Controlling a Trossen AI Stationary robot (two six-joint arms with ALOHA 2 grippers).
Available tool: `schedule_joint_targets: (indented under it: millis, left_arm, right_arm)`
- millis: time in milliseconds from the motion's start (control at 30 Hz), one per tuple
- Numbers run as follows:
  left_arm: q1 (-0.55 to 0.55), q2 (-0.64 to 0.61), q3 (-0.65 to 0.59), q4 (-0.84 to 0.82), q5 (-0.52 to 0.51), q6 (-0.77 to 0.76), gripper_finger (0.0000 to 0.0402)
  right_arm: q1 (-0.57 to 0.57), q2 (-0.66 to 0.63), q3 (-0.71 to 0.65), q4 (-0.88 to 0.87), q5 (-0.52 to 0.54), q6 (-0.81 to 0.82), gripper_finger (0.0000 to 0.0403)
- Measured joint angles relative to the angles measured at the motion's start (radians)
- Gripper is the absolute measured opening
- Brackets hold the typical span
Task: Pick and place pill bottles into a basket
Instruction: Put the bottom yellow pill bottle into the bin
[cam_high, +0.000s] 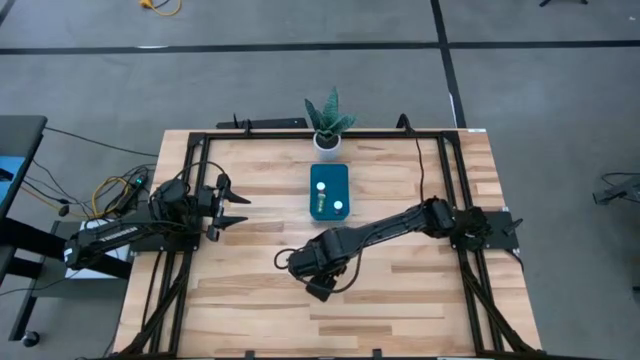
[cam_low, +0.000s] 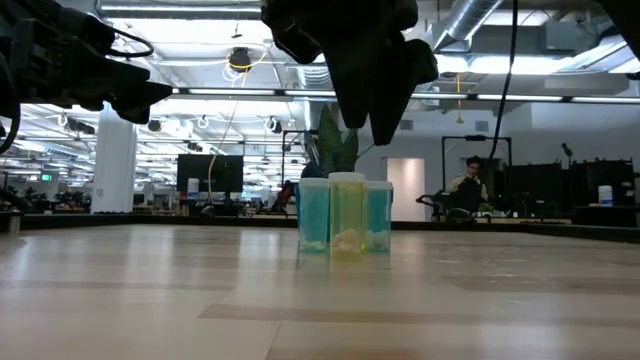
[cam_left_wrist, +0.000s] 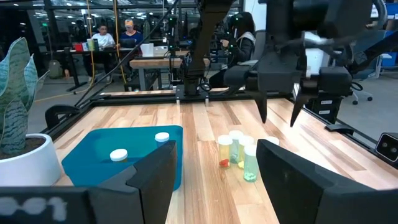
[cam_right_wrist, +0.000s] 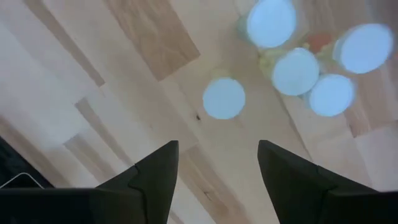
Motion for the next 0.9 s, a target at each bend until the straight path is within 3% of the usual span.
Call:
schedule_joint_targets:
  millis: [267,900]
  left_arm:
    - [0.000,0.000,0.000,0.000,0.000,0.000,0.0213]
    - [0.000,0.000,0.000,0.000,0.000,0.000,0.0213]
  right_arm:
    - [0.024,0.052,-0.003,0.056,-0.020,0.005,0.0215]
    - [0.016,0.052,-0.002,0.038,0.059,0.030,0.0215]
